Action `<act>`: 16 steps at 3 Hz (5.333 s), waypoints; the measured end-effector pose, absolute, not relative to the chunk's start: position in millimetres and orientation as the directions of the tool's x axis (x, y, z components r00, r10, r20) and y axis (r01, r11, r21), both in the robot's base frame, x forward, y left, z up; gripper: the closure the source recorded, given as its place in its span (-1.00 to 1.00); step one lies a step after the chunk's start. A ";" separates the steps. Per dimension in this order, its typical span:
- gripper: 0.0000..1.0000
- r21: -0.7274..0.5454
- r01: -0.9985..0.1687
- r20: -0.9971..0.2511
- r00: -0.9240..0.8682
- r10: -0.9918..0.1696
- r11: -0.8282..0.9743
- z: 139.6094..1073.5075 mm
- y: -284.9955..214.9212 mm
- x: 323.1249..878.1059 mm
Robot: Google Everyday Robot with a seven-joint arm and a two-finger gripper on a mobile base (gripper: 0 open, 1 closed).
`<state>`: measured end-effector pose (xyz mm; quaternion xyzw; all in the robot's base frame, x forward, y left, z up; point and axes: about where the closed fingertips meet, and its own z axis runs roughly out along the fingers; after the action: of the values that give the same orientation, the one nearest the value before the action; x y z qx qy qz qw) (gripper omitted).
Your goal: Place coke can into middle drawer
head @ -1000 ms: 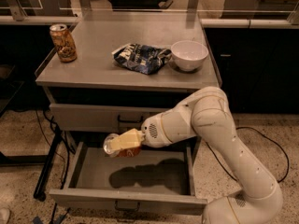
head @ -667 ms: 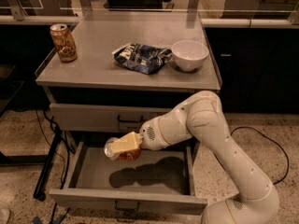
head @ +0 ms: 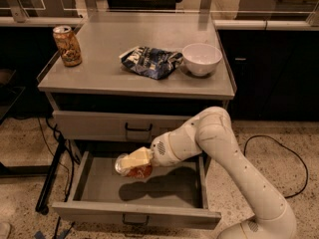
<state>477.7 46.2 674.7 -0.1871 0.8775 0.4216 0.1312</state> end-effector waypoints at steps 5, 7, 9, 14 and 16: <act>1.00 0.685 -0.201 -0.206 -0.975 -0.078 0.701 564.9 55.7 509.7; 1.00 0.678 -0.168 -0.157 -0.984 -0.083 0.715 546.2 59.7 513.1; 1.00 0.633 -0.087 -0.077 -0.996 -0.050 0.769 508.8 58.4 520.6; 1.00 0.571 0.059 -0.041 -0.994 0.100 0.819 460.2 64.8 524.1; 1.00 0.542 0.089 -0.057 -0.988 0.142 0.836 453.0 66.8 543.2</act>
Offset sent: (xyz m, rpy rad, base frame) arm 0.0034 0.0053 -0.0306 0.0311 0.0393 -0.0337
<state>543.2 66.8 453.0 0.0605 0.9568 0.2803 0.0475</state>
